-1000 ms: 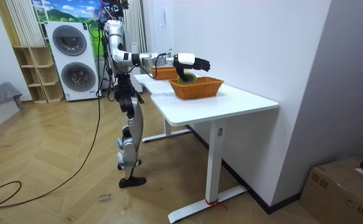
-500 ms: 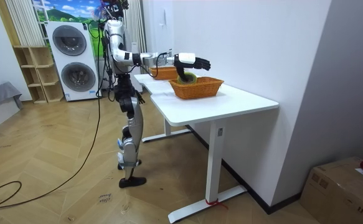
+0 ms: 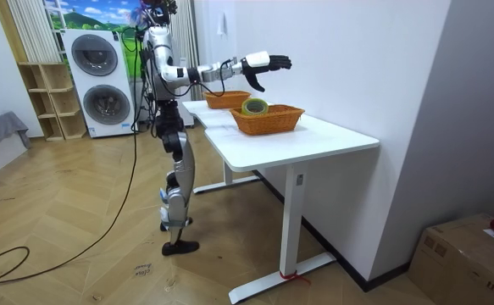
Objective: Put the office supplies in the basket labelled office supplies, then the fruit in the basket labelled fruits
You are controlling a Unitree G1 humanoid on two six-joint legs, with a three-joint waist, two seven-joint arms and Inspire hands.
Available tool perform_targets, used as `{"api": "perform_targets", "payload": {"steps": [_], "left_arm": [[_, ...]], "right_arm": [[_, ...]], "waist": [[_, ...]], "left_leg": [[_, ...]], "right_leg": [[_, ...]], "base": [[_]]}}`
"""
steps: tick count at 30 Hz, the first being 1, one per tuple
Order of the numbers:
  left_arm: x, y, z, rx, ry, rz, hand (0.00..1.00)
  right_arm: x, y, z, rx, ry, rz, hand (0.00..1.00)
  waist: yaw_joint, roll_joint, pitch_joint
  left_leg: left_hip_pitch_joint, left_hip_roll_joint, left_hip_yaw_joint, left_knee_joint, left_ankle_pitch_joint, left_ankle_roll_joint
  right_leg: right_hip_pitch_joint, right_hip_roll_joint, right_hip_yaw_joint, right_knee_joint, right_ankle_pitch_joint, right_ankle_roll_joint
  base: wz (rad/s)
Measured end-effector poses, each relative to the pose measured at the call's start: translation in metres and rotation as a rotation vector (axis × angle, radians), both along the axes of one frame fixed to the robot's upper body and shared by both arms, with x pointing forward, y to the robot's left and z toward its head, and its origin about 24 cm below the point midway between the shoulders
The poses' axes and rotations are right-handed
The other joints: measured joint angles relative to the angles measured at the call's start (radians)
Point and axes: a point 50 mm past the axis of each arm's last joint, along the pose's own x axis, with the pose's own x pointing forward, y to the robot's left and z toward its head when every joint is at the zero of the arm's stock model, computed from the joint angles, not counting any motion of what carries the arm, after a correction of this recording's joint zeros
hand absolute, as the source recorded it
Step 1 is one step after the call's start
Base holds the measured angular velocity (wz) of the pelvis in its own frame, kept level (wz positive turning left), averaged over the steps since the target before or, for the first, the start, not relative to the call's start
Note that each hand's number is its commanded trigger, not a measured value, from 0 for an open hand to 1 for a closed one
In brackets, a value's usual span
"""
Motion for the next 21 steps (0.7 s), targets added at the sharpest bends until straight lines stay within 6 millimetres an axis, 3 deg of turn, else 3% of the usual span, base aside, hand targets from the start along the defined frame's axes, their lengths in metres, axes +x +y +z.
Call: {"api": "perform_targets", "payload": {"steps": [3, 8, 17, 21], "left_arm": [[0.002, 0.0, 0.0, 0.001, -0.002, 0.0, 0.0], [0.004, 0.001, 0.001, 0.006, -0.006, 0.006, 0.0], [0.016, 0.001, 0.003, -0.009, -0.047, -0.007, 0.0], [0.014, 0.001, 0.003, -0.009, -0.041, -0.006, 0.0]], "right_arm": [[0.001, 0.001, 0.001, 0.002, -0.004, 0.002, 0.0], [0.005, 0.002, 0.007, 0.0, -0.032, 0.004, 0.0], [0.017, 0.01, 0.026, 0.015, -0.106, 0.038, 0.0], [0.019, 0.023, 0.027, 0.012, -0.108, 0.092, 0.0]], "waist": [[0.003, 0.003, -0.005], [0.006, 0.003, -0.0062], [0.006, -0.01, -0.0015], [0.01, -0.015, -0.0012]], "left_leg": [[-0.003, 0.0, 0.0, 0.001, 0.0, 0.0], [-0.003, -0.001, 0.0, 0.004, 0.0, 0.0], [0.004, 0.0, -0.005, 0.005, 0.0, 0.0], [0.006, 0.0, -0.005, 0.005, 0.0, 0.0]], "right_leg": [[-0.004, 0.0, -0.002, 0.001, 0.0, 0.0], [-0.005, -0.002, -0.001, 0.001, 0.0, 0.0], [0.005, -0.002, -0.006, 0.001, 0.0, 0.0], [0.007, -0.002, -0.006, 0.002, 0.0, 0.0]], "base": [[0.0], [0.0], [0.0], [0.0]]}}
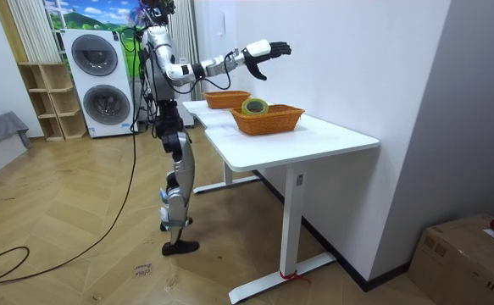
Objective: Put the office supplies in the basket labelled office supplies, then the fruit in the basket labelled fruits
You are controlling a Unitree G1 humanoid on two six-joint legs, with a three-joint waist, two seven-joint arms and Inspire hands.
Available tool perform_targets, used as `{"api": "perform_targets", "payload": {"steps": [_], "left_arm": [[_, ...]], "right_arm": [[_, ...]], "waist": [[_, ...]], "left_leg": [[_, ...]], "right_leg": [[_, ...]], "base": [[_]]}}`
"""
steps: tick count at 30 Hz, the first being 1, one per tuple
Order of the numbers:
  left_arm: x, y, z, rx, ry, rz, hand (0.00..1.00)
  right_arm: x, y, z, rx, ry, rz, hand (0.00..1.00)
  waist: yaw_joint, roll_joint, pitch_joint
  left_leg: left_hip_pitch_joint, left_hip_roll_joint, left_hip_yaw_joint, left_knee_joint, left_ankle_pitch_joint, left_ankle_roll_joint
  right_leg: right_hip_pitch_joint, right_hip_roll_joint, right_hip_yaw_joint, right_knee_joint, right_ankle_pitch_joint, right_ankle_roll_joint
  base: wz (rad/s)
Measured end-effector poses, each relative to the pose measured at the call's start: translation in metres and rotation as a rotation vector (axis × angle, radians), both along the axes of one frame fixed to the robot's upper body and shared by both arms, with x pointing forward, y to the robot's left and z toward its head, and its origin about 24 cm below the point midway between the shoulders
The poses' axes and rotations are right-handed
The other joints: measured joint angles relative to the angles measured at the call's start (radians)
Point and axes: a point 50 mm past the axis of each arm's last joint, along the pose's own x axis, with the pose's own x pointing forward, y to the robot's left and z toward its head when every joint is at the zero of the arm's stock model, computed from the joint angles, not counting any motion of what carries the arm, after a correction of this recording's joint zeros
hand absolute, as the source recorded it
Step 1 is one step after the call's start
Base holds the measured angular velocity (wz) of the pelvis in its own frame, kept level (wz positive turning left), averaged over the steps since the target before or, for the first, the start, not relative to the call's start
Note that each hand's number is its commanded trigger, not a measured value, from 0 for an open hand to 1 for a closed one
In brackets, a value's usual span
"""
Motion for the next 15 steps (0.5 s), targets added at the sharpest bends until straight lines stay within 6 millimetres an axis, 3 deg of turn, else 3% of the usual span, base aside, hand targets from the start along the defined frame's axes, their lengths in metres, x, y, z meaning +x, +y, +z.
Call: {"api": "perform_targets", "payload": {"steps": [4, 9, 15], "left_arm": [[0.002, 0.0, 0.0, -0.001, -0.005, -0.003, 0.0], [0.004, 0.002, 0.001, 0.004, -0.008, -0.005, 0.0], [0.002, 0.003, 0.001, 0.007, -0.004, -0.004, 0.0]], "right_arm": [[0.004, 0.016, -0.009, 0.008, 0.075, 0.092, 0.0], [0.005, 0.018, -0.013, 0.053, 0.127, 0.13, 0.0], [0.005, 0.018, -0.013, 0.055, 0.137, 0.139, 0.0]], "waist": [[0.016, -0.002, 0.0005], [0.028, -0.003, 0.0003], [0.044, -0.002, 0.0012]], "left_leg": [[-0.003, 0.0, -0.003, 0.0, 0.0, 0.0], [-0.015, -0.002, -0.028, 0.003, 0.0, 0.0], [-0.03, -0.003, -0.054, 0.005, 0.0, 0.0]], "right_leg": [[-0.001, -0.001, -0.002, -0.001, 0.0, 0.0], [-0.001, -0.005, -0.05, -0.002, 0.0, 0.0], [-0.002, -0.008, -0.077, -0.004, 0.0, 0.0]], "base": [[0.02], [0.16], [0.14]]}}
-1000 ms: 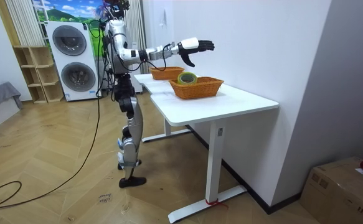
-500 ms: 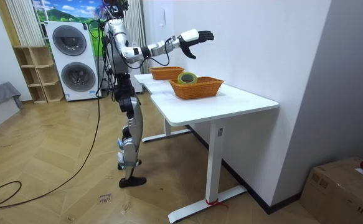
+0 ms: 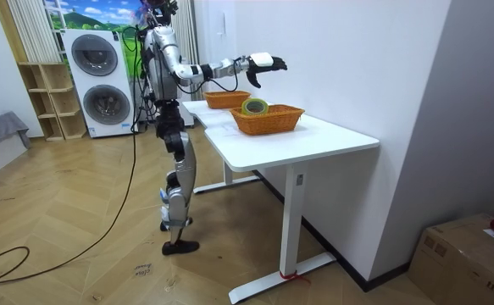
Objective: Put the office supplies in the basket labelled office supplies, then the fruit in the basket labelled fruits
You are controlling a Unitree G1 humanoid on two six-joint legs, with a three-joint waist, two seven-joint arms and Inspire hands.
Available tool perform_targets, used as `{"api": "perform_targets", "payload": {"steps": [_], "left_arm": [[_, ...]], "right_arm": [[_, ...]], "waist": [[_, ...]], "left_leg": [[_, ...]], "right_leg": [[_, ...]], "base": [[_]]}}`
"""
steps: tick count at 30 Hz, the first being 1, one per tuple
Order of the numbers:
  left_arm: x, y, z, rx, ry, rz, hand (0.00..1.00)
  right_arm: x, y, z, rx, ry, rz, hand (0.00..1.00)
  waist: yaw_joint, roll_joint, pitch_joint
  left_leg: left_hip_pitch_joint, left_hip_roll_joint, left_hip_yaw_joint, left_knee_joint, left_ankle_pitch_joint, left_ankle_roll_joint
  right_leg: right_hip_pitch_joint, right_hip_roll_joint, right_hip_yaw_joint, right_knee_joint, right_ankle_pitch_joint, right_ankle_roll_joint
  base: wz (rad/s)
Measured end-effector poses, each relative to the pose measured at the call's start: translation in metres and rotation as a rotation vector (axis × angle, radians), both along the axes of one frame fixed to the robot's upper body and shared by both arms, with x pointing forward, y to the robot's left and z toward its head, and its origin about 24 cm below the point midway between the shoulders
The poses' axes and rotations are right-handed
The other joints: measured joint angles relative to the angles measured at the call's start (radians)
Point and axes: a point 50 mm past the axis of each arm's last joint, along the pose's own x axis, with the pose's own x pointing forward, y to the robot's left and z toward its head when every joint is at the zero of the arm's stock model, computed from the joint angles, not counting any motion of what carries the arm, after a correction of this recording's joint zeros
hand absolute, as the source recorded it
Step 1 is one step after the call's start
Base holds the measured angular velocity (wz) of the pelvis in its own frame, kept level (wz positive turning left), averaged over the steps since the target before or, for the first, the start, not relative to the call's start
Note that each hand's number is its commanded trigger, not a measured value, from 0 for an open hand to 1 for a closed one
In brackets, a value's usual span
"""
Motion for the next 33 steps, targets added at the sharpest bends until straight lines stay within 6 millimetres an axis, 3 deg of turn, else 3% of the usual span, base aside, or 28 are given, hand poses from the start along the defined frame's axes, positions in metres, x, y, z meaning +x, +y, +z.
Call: {"api": "perform_targets", "payload": {"steps": [8, 24, 33], "left_arm": [[-0.002, 0.003, 0.001, 0.009, 0.007, -0.002, 0.0], [0.005, 0.002, -0.001, 0.0, 0.013, -0.021, 0.0], [0.007, 0.002, -0.001, -0.016, 0.015, -0.028, 0.0]], "right_arm": [[0.001, 0.015, -0.009, -0.039, 0.059, 0.083, 0.0], [0.001, 0.034, -0.026, -0.139, 0.132, 0.154, 0.0], [0.007, 0.033, -0.034, -0.192, 0.193, 0.153, 0.0]], "waist": [[0.017, -0.003, 0.0062], [0.055, -0.005, 0.005], [0.063, -0.008, 0.0037]], "left_leg": [[-0.011, -0.001, -0.003, -0.001, 0.0, 0.0], [-0.056, -0.009, -0.029, 0.014, 0.001, 0.001], [-0.062, -0.012, -0.044, 0.016, 0.002, 0.002]], "right_leg": [[-0.003, -0.001, -0.008, -0.008, 0.0, 0.0], [-0.027, -0.007, -0.034, -0.017, 0.0, 0.0], [-0.031, -0.008, -0.036, -0.017, 0.0, 0.0]], "base": [[0.01], [0.05], [0.02]]}}
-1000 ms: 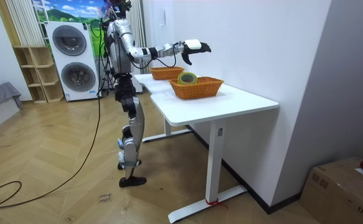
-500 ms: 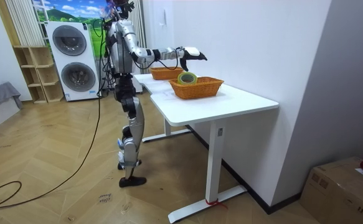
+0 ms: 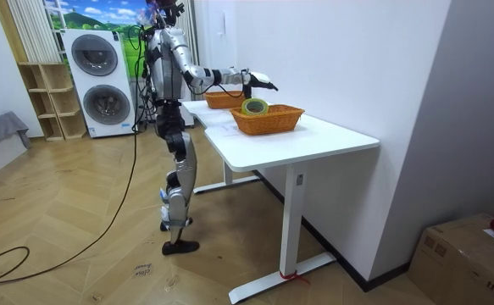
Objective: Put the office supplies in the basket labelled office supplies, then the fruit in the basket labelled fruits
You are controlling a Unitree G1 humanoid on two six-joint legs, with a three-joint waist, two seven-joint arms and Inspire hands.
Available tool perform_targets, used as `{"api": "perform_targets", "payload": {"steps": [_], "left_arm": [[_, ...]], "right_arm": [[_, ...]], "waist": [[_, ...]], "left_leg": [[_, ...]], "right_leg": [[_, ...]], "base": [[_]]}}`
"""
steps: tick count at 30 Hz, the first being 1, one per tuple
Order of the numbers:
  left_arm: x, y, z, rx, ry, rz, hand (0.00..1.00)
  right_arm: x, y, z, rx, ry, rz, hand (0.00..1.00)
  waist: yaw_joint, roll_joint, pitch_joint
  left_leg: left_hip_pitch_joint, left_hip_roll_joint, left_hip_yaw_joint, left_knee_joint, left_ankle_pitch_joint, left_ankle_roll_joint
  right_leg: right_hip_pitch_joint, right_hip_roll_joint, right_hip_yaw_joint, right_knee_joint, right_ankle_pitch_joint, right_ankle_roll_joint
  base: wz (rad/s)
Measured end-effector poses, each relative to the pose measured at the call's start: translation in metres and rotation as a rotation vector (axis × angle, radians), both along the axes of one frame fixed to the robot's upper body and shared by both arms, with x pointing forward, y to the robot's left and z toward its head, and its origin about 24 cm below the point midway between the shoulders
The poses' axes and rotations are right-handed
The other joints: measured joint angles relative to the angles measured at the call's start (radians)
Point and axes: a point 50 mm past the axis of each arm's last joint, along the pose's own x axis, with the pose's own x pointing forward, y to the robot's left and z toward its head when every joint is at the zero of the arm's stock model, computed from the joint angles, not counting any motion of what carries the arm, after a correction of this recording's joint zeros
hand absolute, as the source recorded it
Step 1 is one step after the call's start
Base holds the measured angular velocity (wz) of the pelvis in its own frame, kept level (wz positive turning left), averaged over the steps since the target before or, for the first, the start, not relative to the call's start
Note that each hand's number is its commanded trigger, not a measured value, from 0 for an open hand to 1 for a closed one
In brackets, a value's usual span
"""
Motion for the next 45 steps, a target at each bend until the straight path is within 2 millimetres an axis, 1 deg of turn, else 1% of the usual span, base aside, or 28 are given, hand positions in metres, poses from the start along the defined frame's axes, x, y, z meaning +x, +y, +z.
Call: {"api": "perform_targets", "payload": {"steps": [6, 10, 11, 13, 18, 20, 26, 29, 34, 36, 41, 45], "left_arm": [[0.0, 0.001, 0.0, 0.003, 0.002, 0.0, 0.0], [0.001, 0.001, 0.0, 0.002, -0.001, -0.005, 0.0], [0.002, 0.001, 0.001, 0.001, -0.003, -0.006, 0.0], [0.003, 0.001, 0.001, 0.001, -0.006, -0.016, 0.0], [0.008, 0.003, 0.002, -0.007, -0.013, -0.041, 0.0], [0.01, 0.004, 0.003, -0.004, -0.019, -0.051, 0.0], [0.011, 0.004, 0.003, -0.005, -0.017, -0.061, 0.0], [0.012, 0.005, 0.003, -0.003, -0.02, -0.061, 0.0], [0.013, 0.005, 0.003, -0.002, -0.023, -0.062, 0.0], [0.015, 0.005, 0.003, -0.002, -0.026, -0.064, 0.0], [0.011, 0.005, 0.003, 0.0, -0.012, -0.07, 0.0], [0.011, 0.005, 0.003, -0.002, -0.013, -0.072, 0.0]], "right_arm": [[0.004, 0.001, -0.005, -0.04, 0.046, 0.004, 0.0], [0.007, 0.006, -0.016, -0.08, 0.118, 0.035, 0.0], [0.008, 0.007, -0.019, -0.093, 0.139, 0.046, 0.0], [0.008, 0.006, -0.024, -0.103, 0.168, 0.05, 0.0], [0.007, 0.005, -0.026, -0.11, 0.188, 0.057, 0.0], [0.007, 0.003, -0.03, -0.105, 0.207, 0.056, 0.0], [0.008, -0.003, -0.036, -0.105, 0.237, 0.041, 0.0], [0.009, -0.003, -0.034, -0.11, 0.232, 0.041, 0.0], [0.011, -0.009, -0.032, -0.131, 0.231, 0.032, 0.0], [0.014, -0.014, -0.03, -0.155, 0.231, 0.021, 0.0], [0.019, -0.013, -0.028, -0.187, 0.237, 0.03, 0.0], [0.019, -0.015, -0.029, -0.194, 0.241, 0.024, 0.0]], "waist": [[0.001, -0.002, 0.0009], [0.001, -0.007, 0.0054], [0.002, -0.011, 0.0078], [0.006, -0.016, 0.0104], [0.021, -0.017, 0.0102], [0.026, -0.017, 0.01], [0.026, -0.017, 0.0103], [0.027, -0.016, 0.0104], [0.039, -0.014, 0.0105], [0.05, -0.014, 0.0104], [0.056, -0.014, 0.0105], [0.053, -0.013, 0.0107]], "left_leg": [[0.002, 0.0, 0.0, 0.0, 0.0, 0.0], [0.003, 0.0, 0.0, -0.001, 0.0, 0.0], [0.001, 0.0, 0.001, -0.001, 0.0, 0.0], [-0.002, -0.001, 0.001, 0.0, 0.0, 0.0], [-0.008, -0.002, 0.0, 0.001, 0.0, 0.0], [-0.008, -0.002, -0.003, 0.002, 0.0, 0.0], [-0.013, -0.003, -0.005, 0.002, 0.0, 0.001], [-0.016, -0.003, -0.005, 0.002, 0.0, 0.0], [-0.022, -0.002, -0.005, 0.002, 0.001, 0.0], [-0.028, -0.002, -0.005, 0.004, 0.001, 0.0], [-0.03, -0.002, -0.008, 0.005, 0.001, 0.0], [-0.036, -0.003, -0.012, 0.012, 0.001, 0.0]], "right_leg": [[0.001, 0.0, 0.007, 0.0, 0.0, 0.0], [0.001, 0.001, 0.009, 0.0, 0.0, 0.0], [-0.001, 0.0, 0.008, 0.0, 0.0, 0.0], [-0.003, 0.0, 0.008, 0.0, 0.0, 0.0], [-0.007, -0.001, 0.007, -0.001, 0.0, 0.0], [-0.006, -0.001, 0.007, -0.001, 0.0, 0.0], [-0.006, -0.001, 0.004, -0.01, 0.0, 0.0], [-0.007, 0.0, 0.007, -0.015, 0.0, 0.0], [-0.014, 0.0, 0.01, -0.016, 0.0, 0.0], [-0.019, 0.0, 0.01, -0.016, 0.0, 0.0], [-0.018, 0.0, 0.008, -0.016, 0.0, 0.0], [-0.018, -0.002, -0.008, -0.016, 0.0, 0.0]], "base": [[0.0], [0.0], [0.0], [0.0], [0.0], [0.04], [0.0], [0.0], [0.0], [0.0], [0.01], [0.03]]}}
